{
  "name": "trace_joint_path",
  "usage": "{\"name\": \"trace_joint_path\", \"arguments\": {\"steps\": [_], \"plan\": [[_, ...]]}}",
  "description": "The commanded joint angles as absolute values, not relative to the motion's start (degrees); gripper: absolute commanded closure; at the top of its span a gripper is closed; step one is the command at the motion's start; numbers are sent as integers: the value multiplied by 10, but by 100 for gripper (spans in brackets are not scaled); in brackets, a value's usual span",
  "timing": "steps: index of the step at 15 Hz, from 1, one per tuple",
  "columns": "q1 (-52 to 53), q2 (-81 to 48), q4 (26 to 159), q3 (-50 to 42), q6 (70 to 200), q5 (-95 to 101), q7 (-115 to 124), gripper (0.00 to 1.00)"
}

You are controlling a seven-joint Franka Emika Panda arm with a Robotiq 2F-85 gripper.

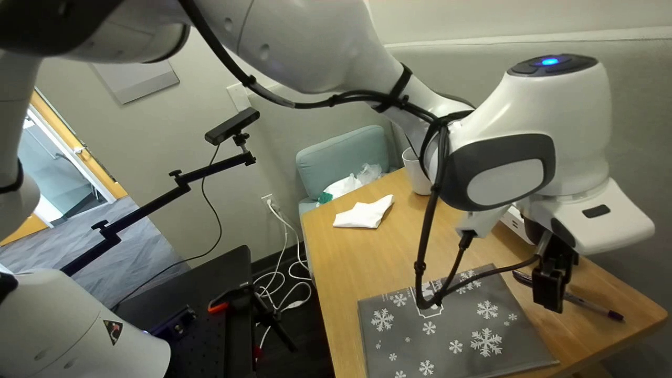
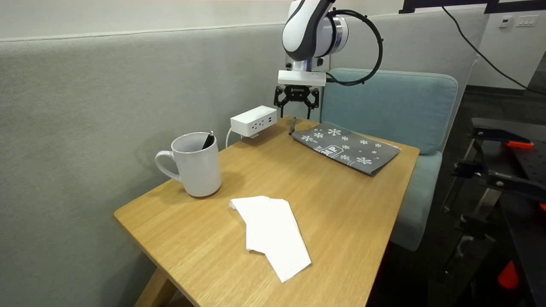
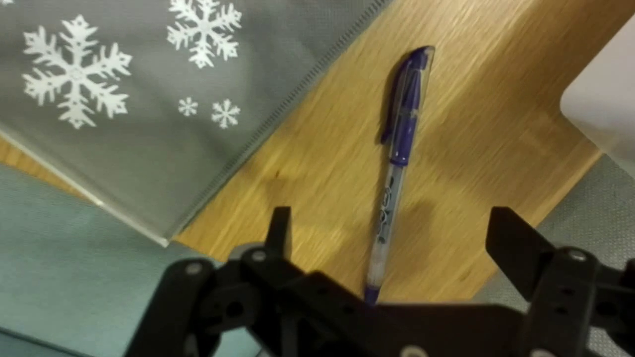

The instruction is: Put the pen into the white cup

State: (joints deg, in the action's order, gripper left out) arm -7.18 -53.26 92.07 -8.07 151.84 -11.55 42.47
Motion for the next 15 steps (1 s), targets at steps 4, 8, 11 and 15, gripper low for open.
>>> {"name": "trace_joint_path", "arguments": {"steps": [4, 8, 11, 15], "plan": [[-106, -588, 834, -55, 1475, -157, 364, 0], [-107, -608, 803, -59, 1455, -163, 356, 26], [-109, -617, 785, -59, 1439, -163, 357, 47], [-113, -622, 768, -60, 1417, -162, 357, 76]]}}
